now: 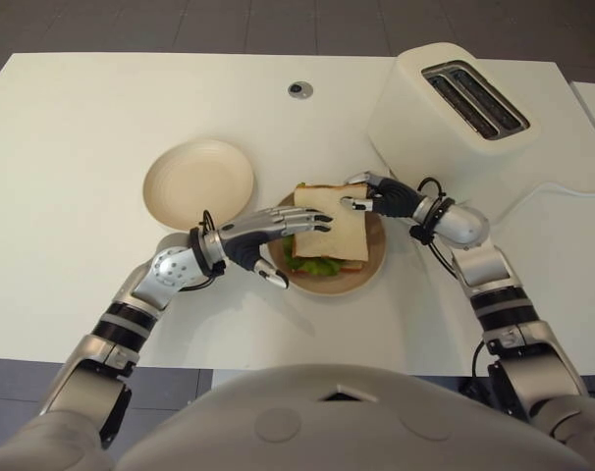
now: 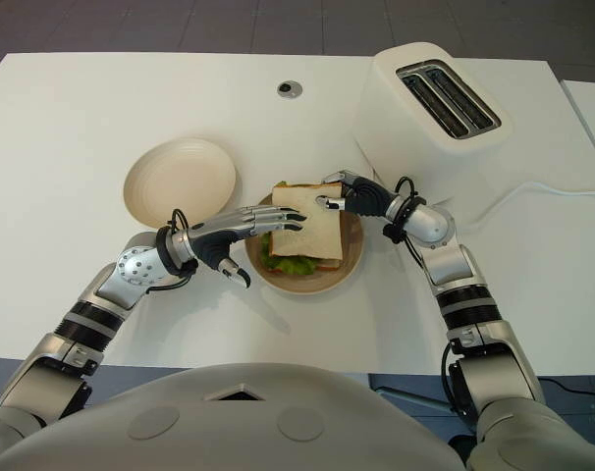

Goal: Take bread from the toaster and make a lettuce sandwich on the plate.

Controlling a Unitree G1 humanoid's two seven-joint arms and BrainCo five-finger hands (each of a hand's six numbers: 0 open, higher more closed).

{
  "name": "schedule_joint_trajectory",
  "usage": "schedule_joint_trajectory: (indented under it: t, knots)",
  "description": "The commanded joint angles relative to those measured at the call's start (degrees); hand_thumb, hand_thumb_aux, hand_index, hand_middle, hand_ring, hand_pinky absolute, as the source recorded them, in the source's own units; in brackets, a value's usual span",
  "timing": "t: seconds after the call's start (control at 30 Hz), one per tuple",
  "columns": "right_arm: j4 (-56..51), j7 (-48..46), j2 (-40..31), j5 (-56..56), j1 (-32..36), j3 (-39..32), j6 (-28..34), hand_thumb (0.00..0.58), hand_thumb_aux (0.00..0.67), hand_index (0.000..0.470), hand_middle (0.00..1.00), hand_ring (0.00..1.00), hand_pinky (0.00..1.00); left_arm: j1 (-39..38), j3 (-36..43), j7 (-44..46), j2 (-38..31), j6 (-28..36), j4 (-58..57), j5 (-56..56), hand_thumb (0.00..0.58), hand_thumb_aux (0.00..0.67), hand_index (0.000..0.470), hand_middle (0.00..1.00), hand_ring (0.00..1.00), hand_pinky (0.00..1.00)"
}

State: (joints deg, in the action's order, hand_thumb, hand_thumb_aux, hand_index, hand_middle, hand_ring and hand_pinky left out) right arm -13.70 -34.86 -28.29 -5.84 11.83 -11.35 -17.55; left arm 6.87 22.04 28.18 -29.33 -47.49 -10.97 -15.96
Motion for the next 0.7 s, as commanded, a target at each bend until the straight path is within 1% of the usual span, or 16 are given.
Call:
schedule_joint_trajectory:
  t: [0.03, 0.07, 0.1, 0.13, 0.17, 0.27, 0.3, 0.33, 0.4, 0.47, 0.53, 0.57, 0.6, 0.63, 0.67, 0.7]
  knots:
    - [-1.7, 0.1, -0.8, -3.0, -0.8, -1.3, 0.5, 0.580, 0.670, 0.470, 1.00, 1.00, 1.00, -0.7, 1.6, 1.7, -1.9, 2.9, -3.0, -5.0, 0.000, 0.000, 0.000, 0.00, 0.00, 0.00]
    - [-1.4, 0.6, -0.8, -3.2, -0.9, -1.3, 0.1, 0.580, 0.670, 0.470, 1.00, 1.00, 1.00, -0.5, 1.8, 1.3, -1.8, 3.1, -3.6, -5.8, 0.000, 0.000, 0.000, 0.00, 0.00, 0.00]
    - [-0.9, 1.8, -0.6, -3.7, -0.8, -1.0, -0.7, 0.096, 0.058, 0.041, 0.97, 0.97, 0.97, -0.4, 2.0, 1.1, -1.8, 3.2, -4.1, -6.4, 0.000, 0.000, 0.000, 0.00, 0.00, 0.00]
    - [-0.8, 3.6, -0.3, -4.1, -0.5, -0.3, -1.5, 0.000, 0.000, 0.000, 0.45, 0.45, 0.45, -0.3, 2.2, 0.9, -1.8, 3.2, -4.4, -6.7, 0.000, 0.000, 0.000, 0.00, 0.00, 0.00]
    - [-1.5, 7.0, 0.7, -4.4, 1.1, 1.5, -1.6, 0.000, 0.000, 0.000, 0.00, 0.00, 0.00, -0.1, 2.4, 0.7, -1.7, 3.2, -4.9, -7.0, 0.000, 0.000, 0.000, 0.00, 0.00, 0.00]
    - [-4.0, 15.1, 3.0, -4.4, 5.4, 5.8, -0.9, 0.000, 0.000, 0.000, 0.00, 0.00, 0.00, 0.3, 2.7, 0.1, -1.9, 3.1, -6.2, -7.8, 0.000, 0.000, 0.000, 0.00, 0.00, 0.00]
    - [-4.4, 17.0, 3.5, -4.4, 6.2, 6.7, -0.9, 0.000, 0.000, 0.000, 0.00, 0.00, 0.00, 0.0, 2.8, 0.4, -2.2, 2.7, -5.8, -6.9, 0.100, 0.060, 0.042, 0.00, 0.00, 0.00]
    - [-5.1, 19.1, 4.0, -4.5, 7.0, 7.6, -0.9, 0.000, 0.000, 0.000, 0.00, 0.00, 0.00, -0.2, 2.9, 0.5, -2.4, 2.5, -5.5, -6.4, 0.132, 0.081, 0.057, 0.00, 0.00, 0.00]
    - [-6.6, 22.5, 4.5, -4.3, 8.4, 9.6, -0.6, 0.000, 0.000, 0.000, 0.00, 0.00, 0.00, -0.2, 2.8, 0.0, -2.6, 2.7, -5.3, -7.0, 0.144, 0.089, 0.063, 0.00, 0.00, 0.00]
    - [-7.4, 24.6, 4.7, -3.8, 9.2, 11.1, -0.6, 0.000, 0.000, 0.000, 0.00, 0.00, 0.00, 0.3, 2.2, -1.3, -2.3, 2.6, -5.9, -7.9, 0.079, 0.047, 0.033, 0.00, 0.00, 0.00]
    - [-6.7, 23.0, 5.2, -0.8, 9.2, 12.0, -0.8, 0.000, 0.000, 0.000, 0.00, 0.00, 0.00, 1.2, 0.3, -4.7, -0.7, 1.7, -5.2, -7.1, 0.000, 0.000, 0.000, 0.00, 0.00, 0.00]
    - [-5.3, 20.4, 5.5, 1.5, 8.4, 11.7, -0.9, 0.000, 0.000, 0.000, 0.00, 0.00, 0.00, 2.1, -1.2, -6.9, 0.7, 0.4, -4.7, -5.4, 0.000, 0.000, 0.000, 0.00, 0.00, 0.00]
    - [-3.6, 17.2, 5.7, 4.1, 7.4, 11.2, -0.9, 0.000, 0.000, 0.000, 0.22, 0.22, 0.22, 2.9, -2.5, -8.6, 2.4, -1.3, -3.6, -2.0, 0.000, 0.000, 0.000, 0.00, 0.00, 0.00]
    - [-1.7, 14.0, 5.9, 7.0, 6.3, 10.8, -0.9, 0.278, 0.187, 0.131, 0.70, 0.70, 0.70, 3.2, -3.0, -8.8, 3.5, -2.5, -2.1, 2.5, 0.000, 0.000, 0.000, 0.00, 0.00, 0.00]
    - [0.8, 10.6, 6.0, 10.5, 5.1, 10.5, -0.4, 0.554, 0.528, 0.370, 1.00, 1.00, 1.00, 3.0, -2.4, -7.5, 3.7, -3.3, 0.4, 8.5, 0.209, 0.134, 0.094, 0.00, 0.00, 0.00]
    - [3.8, 7.0, 6.0, 14.4, 3.9, 10.3, 0.4, 0.580, 0.670, 0.470, 1.00, 1.00, 1.00, 2.4, -1.0, -5.1, 3.2, -3.9, 3.3, 14.8, 0.441, 0.342, 0.240, 0.00, 0.00, 0.00]
